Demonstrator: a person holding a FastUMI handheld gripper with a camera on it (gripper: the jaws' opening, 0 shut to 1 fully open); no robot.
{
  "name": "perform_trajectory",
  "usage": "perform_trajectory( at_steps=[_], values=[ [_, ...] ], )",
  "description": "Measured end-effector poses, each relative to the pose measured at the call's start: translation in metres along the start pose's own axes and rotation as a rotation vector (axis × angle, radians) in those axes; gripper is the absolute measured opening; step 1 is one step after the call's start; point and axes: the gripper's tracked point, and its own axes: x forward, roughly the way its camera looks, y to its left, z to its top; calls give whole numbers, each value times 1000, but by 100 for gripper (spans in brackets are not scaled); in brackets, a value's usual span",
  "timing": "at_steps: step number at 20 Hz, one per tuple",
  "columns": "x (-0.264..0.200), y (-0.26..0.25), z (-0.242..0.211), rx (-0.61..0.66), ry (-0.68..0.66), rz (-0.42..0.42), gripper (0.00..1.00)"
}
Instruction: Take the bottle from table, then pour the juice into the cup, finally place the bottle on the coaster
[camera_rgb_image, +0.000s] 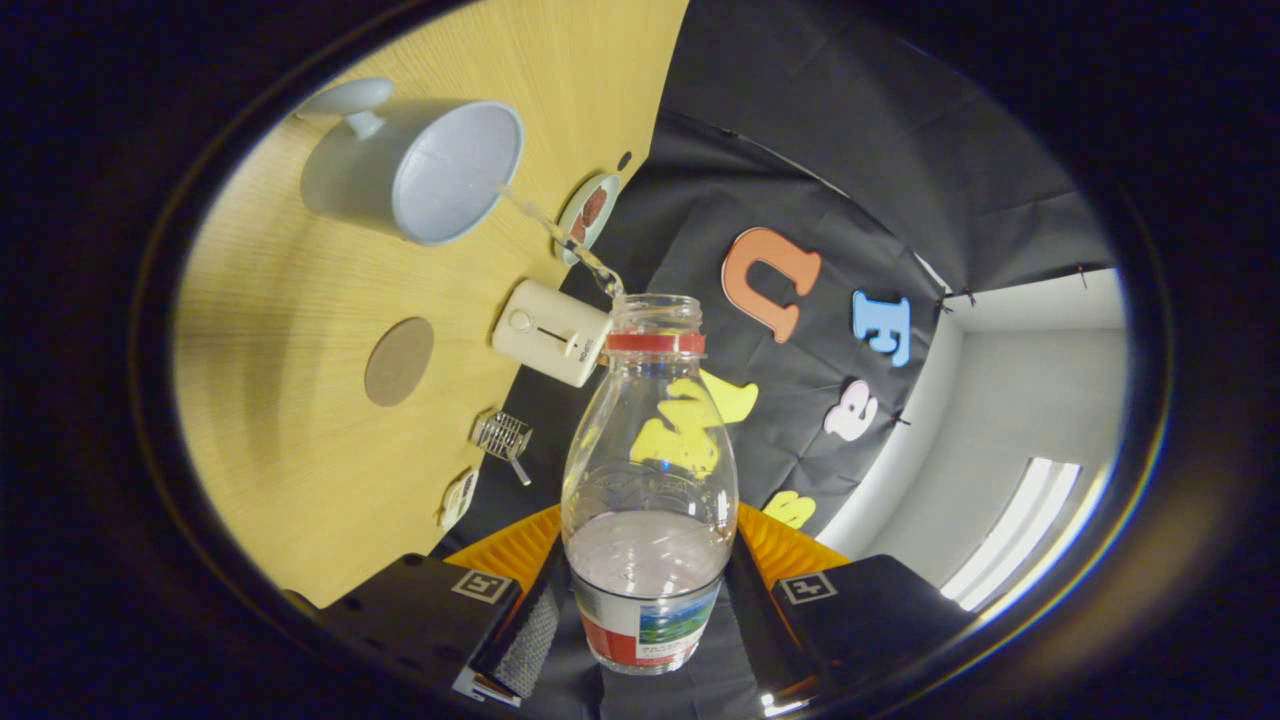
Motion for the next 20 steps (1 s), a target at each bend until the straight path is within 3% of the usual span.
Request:
perform_trajectory(
  at_steps=[20],
  values=[
    [-5,-25,26,-219,-38,-113,82]
  ],
)
